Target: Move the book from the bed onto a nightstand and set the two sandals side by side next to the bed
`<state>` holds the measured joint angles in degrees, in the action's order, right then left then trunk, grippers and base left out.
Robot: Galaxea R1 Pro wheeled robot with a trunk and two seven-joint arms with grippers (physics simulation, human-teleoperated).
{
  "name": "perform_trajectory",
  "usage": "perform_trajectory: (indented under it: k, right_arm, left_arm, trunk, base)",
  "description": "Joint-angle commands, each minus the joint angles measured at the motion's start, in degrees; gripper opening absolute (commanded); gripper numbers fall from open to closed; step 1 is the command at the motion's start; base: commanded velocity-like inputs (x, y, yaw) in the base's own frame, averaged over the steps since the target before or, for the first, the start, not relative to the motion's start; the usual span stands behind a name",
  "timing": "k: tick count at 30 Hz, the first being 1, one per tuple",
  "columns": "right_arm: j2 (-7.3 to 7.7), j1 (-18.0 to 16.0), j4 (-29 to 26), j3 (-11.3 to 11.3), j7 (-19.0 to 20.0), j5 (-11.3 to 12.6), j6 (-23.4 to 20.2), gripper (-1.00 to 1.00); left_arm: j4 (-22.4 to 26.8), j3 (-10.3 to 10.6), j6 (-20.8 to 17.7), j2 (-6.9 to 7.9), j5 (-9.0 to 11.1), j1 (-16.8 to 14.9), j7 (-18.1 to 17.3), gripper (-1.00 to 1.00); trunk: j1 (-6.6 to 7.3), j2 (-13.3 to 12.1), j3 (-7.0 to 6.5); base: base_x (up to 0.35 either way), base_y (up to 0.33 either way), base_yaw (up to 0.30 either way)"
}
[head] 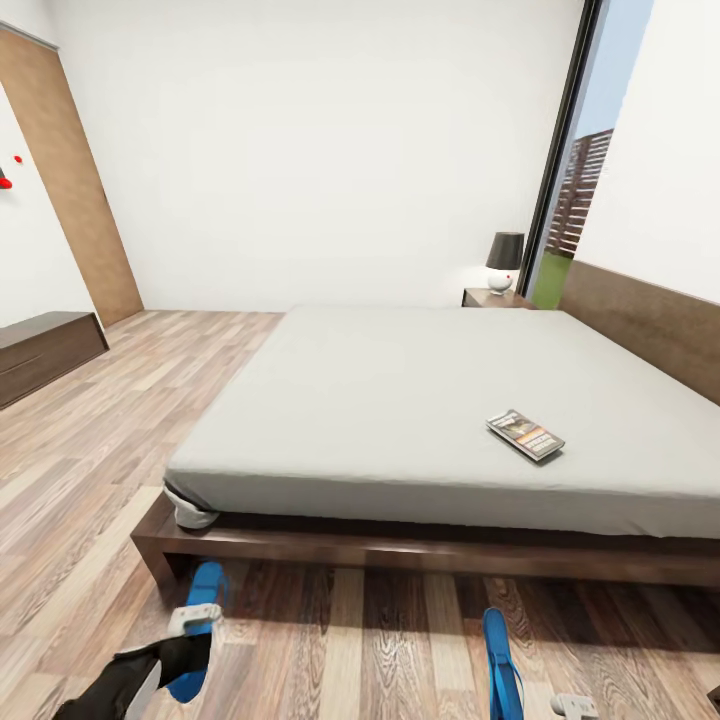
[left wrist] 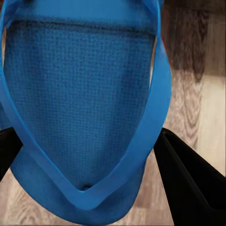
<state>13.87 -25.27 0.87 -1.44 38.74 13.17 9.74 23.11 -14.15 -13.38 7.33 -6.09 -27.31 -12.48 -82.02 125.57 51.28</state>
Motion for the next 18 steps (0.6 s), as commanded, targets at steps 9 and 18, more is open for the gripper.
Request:
perform_trajectory:
  k: [9, 18]
  right_arm:
    - [0.11, 0.0, 0.1, -0.2, 0.5, 0.3, -0.6, -1.00]
    - [12.69, 0.0, 0.1, -0.5, 7.6, 7.1, -3.7, -1.00]
  left_arm:
    - [3.9, -0.2, -6.7, 0.81, -1.0, -0.9, 1.2, -1.00]
    - [3.6, 1.1, -6.7, 0.67, -0.9, -0.9, 1.2, -1.00]
  trunk:
    - [0.01, 0.0, 0.06]
    - [0.01, 0.0, 0.06]
  base:
    - [0.000, 0.000, 0.000]
    - [0.000, 0.000, 0.000]
